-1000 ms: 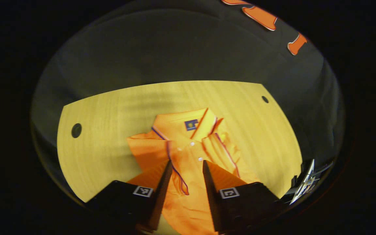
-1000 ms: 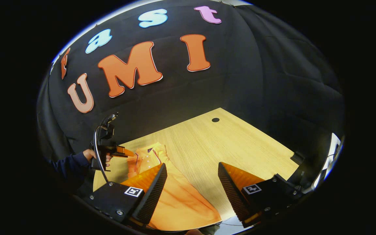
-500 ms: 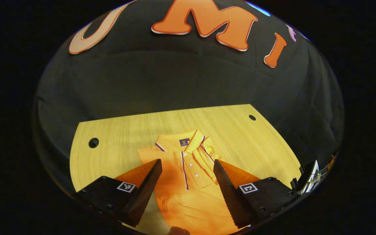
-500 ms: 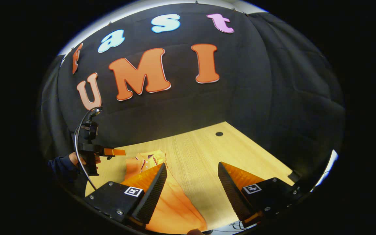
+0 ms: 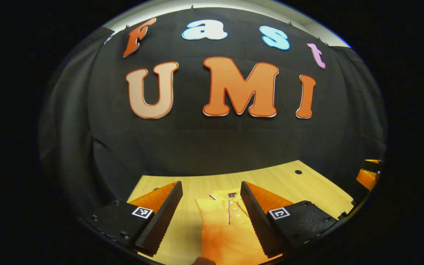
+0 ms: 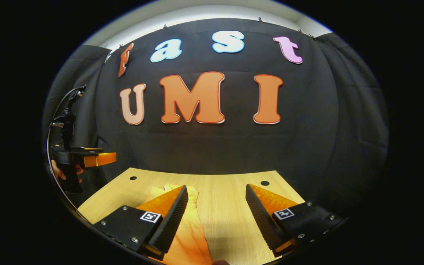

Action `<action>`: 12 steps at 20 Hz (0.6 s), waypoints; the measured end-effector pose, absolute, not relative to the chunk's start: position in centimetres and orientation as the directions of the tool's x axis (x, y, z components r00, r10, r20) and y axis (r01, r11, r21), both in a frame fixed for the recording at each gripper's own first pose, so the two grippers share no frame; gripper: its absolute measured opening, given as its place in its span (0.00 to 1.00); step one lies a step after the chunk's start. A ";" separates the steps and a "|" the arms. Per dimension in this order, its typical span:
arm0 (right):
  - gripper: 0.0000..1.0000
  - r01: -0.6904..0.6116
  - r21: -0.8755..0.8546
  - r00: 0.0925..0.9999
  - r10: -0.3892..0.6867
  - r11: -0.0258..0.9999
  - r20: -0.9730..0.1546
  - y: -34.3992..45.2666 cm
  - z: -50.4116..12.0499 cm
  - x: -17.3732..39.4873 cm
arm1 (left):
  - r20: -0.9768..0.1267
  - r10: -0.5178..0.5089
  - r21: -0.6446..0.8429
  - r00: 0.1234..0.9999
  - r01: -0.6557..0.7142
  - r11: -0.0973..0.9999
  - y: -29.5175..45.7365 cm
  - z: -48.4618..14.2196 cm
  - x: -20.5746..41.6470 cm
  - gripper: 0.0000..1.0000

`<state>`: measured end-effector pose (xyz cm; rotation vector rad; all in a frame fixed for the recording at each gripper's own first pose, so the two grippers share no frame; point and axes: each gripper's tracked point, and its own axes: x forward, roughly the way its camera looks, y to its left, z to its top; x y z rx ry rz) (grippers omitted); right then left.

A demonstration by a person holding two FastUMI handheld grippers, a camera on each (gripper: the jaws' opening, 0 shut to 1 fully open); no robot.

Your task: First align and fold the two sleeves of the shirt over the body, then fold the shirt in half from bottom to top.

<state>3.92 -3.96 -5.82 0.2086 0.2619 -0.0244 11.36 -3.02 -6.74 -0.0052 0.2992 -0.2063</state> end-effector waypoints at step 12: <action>0.95 -0.080 0.181 0.994 0.092 0.980 -0.060 -0.7 -2.9 0.9 | 0.053 0.024 -0.028 0.998 -0.023 0.999 -0.3 1.3 -3.2 0.95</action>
